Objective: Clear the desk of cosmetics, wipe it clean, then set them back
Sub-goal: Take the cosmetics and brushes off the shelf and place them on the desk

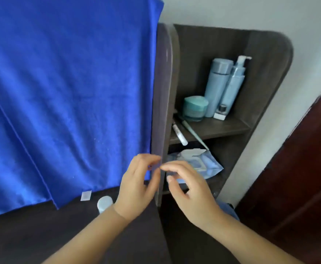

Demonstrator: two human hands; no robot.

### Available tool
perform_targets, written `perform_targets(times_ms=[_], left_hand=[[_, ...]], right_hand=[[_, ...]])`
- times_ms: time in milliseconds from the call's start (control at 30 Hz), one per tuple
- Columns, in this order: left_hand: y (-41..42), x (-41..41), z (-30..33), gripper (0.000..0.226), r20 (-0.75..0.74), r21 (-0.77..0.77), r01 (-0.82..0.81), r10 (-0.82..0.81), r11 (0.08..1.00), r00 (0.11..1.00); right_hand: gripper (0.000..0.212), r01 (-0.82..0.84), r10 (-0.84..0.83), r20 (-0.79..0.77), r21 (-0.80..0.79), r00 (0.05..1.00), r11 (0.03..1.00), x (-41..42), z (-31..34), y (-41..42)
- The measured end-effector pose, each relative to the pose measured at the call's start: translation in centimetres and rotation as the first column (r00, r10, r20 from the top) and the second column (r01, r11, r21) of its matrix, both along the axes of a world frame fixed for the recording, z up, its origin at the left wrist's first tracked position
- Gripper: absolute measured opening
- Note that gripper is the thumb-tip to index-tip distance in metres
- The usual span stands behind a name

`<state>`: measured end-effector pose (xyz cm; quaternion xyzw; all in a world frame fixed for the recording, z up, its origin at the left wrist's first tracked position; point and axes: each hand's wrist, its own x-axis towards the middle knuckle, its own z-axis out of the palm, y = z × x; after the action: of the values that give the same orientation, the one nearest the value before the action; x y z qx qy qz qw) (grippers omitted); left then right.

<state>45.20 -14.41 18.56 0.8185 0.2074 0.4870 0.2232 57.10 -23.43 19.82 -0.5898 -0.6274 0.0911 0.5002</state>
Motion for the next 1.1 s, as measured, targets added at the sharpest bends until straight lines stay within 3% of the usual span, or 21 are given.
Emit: perform_targets(times_ms=[100, 200, 300, 367, 500, 600, 867, 1100], left_hand=[[-2.4, 4.7, 4.9, 0.019, 0.073, 0.1, 0.115, -0.122, 0.988, 0.99], [-2.2, 9.8, 8.1, 0.023, 0.043, 0.052, 0.114, -0.117, 0.992, 0.992], [0.5, 14.9, 10.3, 0.039, -0.073, 0.003, -0.043, 0.043, 0.999, 0.996], [2.9, 16.9, 10.7, 0.052, -0.201, -0.045, -0.192, 0.18, 0.98, 0.963], [5.5, 20.0, 10.2, 0.069, -0.503, 0.003, -0.389, 0.337, 0.921, 0.796], [6.5, 21.0, 10.4, 0.068, -0.585, -0.014, -0.467, 0.372, 0.884, 0.721], [6.1, 21.4, 10.2, 0.066, -0.595, -0.077, -0.527, 0.385, 0.846, 0.705], [3.6, 19.7, 11.2, 0.066, -0.43, -0.056, -0.445, 0.381, 0.894, 0.818]], right_hand=[[0.022, 0.114, -0.123, 0.043, 0.178, 0.991, 0.977, 5.1, 4.1, -2.4], [0.019, 0.266, -0.273, 0.0, 0.216, 0.962, 0.939, 11.4, 6.4, -1.6], [0.02, 0.41, -0.409, -0.035, 0.1, 0.912, 0.906, 17.1, 7.2, 1.4], [0.024, 0.478, -0.478, 0.046, 0.017, 0.877, 0.878, 19.0, 6.8, 3.7], [0.032, 0.475, -0.459, 0.215, -0.023, 0.862, 0.88, 21.1, 5.8, 6.5], [0.034, 0.482, -0.452, 0.255, -0.066, 0.855, 0.874, 21.8, 5.3, 7.7], [0.03, 0.447, -0.424, 0.286, -0.017, 0.86, 0.895, 22.2, 3.8, 7.9], [0.023, 0.297, -0.302, 0.046, 0.098, 0.952, 0.95, 22.2, 5.5, 5.2]])
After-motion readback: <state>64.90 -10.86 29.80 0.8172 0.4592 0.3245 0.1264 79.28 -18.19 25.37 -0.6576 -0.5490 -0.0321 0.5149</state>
